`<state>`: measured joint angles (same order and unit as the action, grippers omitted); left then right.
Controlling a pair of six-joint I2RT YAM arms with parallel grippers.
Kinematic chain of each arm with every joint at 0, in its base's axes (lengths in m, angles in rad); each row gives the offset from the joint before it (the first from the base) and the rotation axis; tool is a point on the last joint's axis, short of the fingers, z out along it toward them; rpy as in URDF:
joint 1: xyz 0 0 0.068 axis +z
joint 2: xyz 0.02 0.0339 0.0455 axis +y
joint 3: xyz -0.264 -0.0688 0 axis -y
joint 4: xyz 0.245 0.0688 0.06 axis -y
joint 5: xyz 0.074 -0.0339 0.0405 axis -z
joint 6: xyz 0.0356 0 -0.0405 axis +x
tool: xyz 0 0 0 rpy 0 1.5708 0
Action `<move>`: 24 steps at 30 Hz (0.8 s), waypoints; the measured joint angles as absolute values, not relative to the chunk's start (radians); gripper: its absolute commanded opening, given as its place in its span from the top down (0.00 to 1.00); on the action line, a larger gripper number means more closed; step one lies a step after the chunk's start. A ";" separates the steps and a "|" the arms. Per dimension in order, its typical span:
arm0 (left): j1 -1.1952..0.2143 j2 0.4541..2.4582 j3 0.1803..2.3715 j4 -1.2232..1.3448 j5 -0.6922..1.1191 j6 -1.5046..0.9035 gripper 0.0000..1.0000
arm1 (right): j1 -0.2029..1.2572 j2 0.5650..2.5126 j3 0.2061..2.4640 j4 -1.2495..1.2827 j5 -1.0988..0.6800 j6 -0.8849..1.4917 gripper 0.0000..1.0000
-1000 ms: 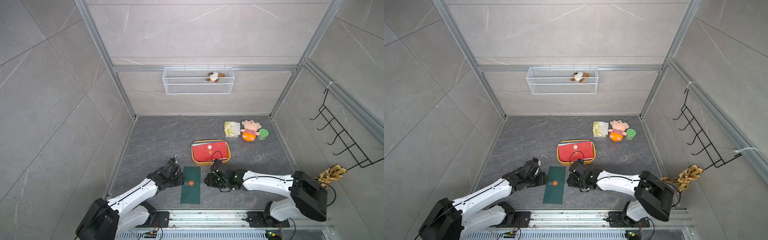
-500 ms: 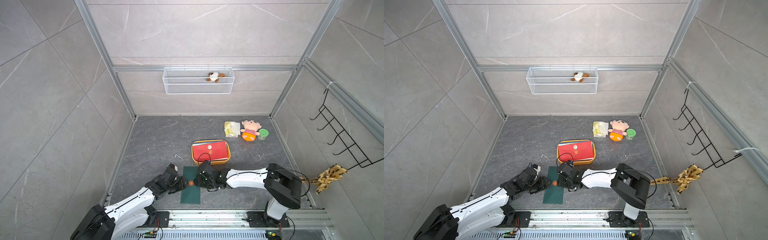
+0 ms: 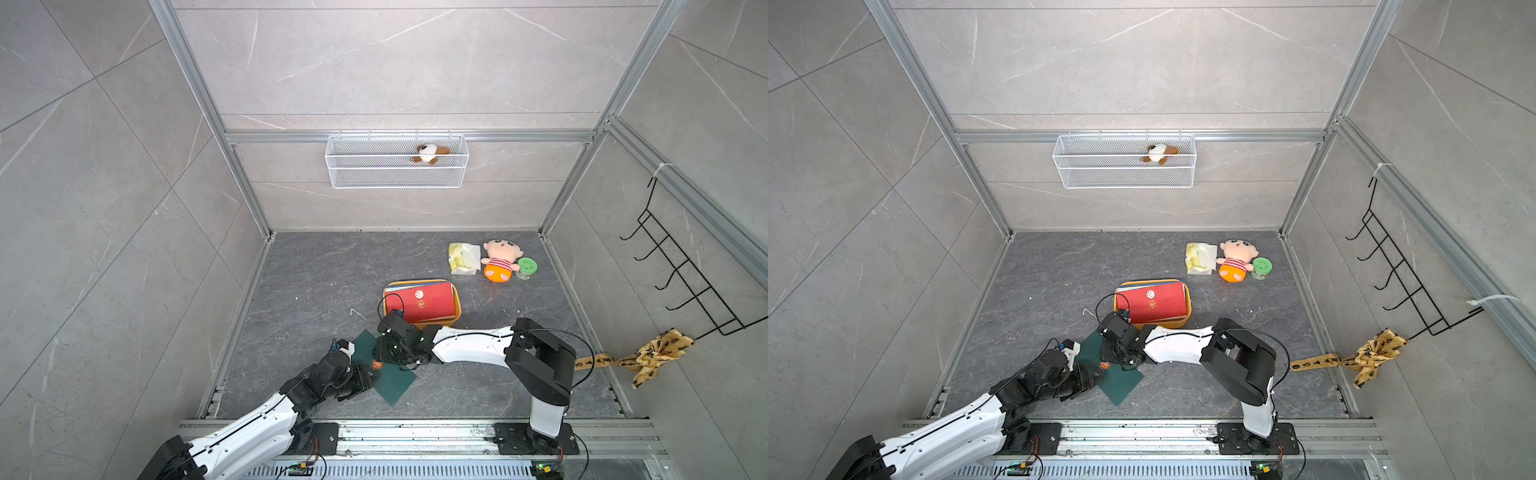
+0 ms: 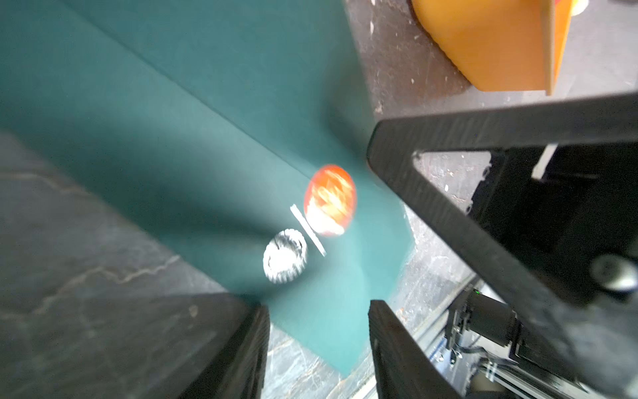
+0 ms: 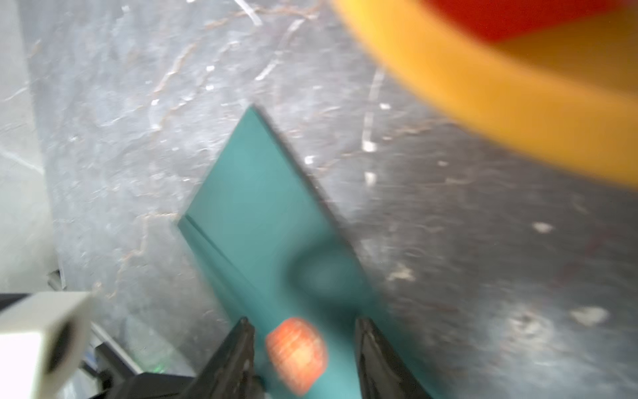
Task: Put the sealed envelopes into the storage box
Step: Pick up the envelope from the center of the board.
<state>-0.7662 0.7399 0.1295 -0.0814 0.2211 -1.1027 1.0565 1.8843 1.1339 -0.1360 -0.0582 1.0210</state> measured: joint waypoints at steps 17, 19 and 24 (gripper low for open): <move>-0.784 0.723 0.301 -0.233 0.025 -1.109 0.50 | 1.048 1.546 0.925 -0.230 -0.020 0.978 0.48; -0.765 0.763 0.369 -0.237 -0.022 -1.061 0.50 | 1.048 1.487 0.852 -0.239 -0.019 1.023 0.48; -0.586 0.970 0.487 -0.212 0.019 -0.929 0.53 | 1.055 1.441 0.724 -0.249 -0.027 1.121 0.48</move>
<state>-0.5858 0.9695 0.4866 -0.2123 0.0189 -0.9287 1.0554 1.4414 0.7238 -0.2485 -0.0265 1.1206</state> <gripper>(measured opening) 0.476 0.518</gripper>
